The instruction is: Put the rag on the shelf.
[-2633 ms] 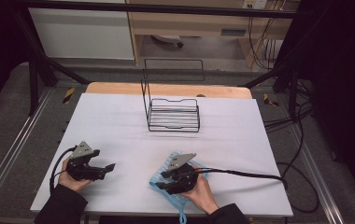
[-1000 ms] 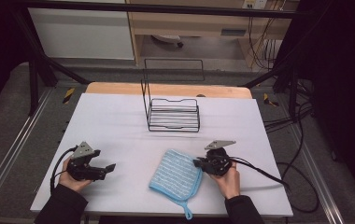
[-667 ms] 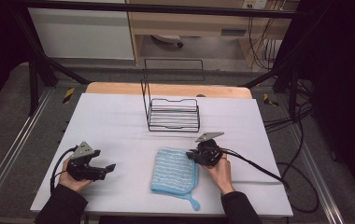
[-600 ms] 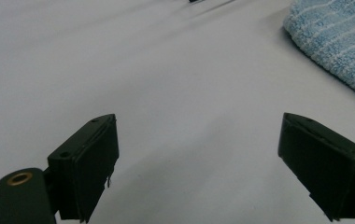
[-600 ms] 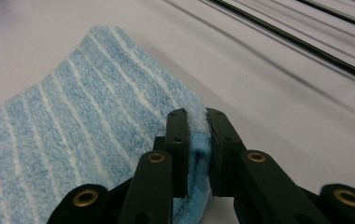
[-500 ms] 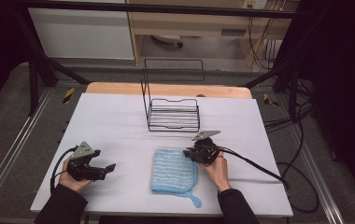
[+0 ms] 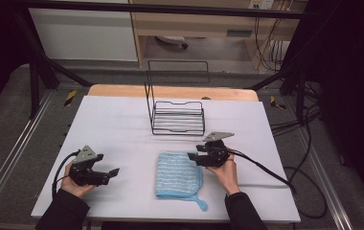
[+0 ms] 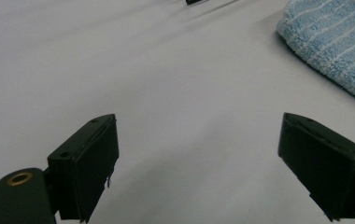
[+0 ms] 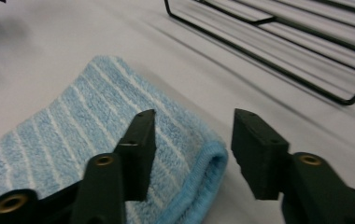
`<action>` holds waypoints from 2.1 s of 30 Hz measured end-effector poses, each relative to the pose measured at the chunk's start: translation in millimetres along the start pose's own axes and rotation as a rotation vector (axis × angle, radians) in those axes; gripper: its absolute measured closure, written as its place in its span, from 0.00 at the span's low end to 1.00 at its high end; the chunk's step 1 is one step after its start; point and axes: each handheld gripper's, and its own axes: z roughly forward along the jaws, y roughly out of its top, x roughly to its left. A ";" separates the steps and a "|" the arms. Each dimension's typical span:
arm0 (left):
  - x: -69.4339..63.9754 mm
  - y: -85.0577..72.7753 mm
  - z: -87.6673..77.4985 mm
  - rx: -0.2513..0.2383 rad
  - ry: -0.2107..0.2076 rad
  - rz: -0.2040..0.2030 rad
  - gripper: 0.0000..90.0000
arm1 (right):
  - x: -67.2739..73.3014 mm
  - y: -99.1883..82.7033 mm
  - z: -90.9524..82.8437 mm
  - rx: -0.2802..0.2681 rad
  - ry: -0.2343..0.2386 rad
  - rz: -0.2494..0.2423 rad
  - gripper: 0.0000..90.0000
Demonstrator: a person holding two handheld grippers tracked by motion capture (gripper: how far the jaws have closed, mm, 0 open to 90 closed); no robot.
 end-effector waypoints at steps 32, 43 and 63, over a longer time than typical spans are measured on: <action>-57.6 69.1 49.8 0.006 -0.018 -0.013 0.17 | -17.0 -45.6 -47.7 -0.064 0.016 0.082 0.01; -77.7 88.3 97.1 0.075 -0.034 -0.064 0.38 | -16.1 -46.1 -48.5 -0.063 0.007 0.087 0.01; -81.8 79.4 124.7 0.156 -0.103 -0.150 0.81 | -16.6 -47.2 -36.7 -0.028 0.014 0.125 0.10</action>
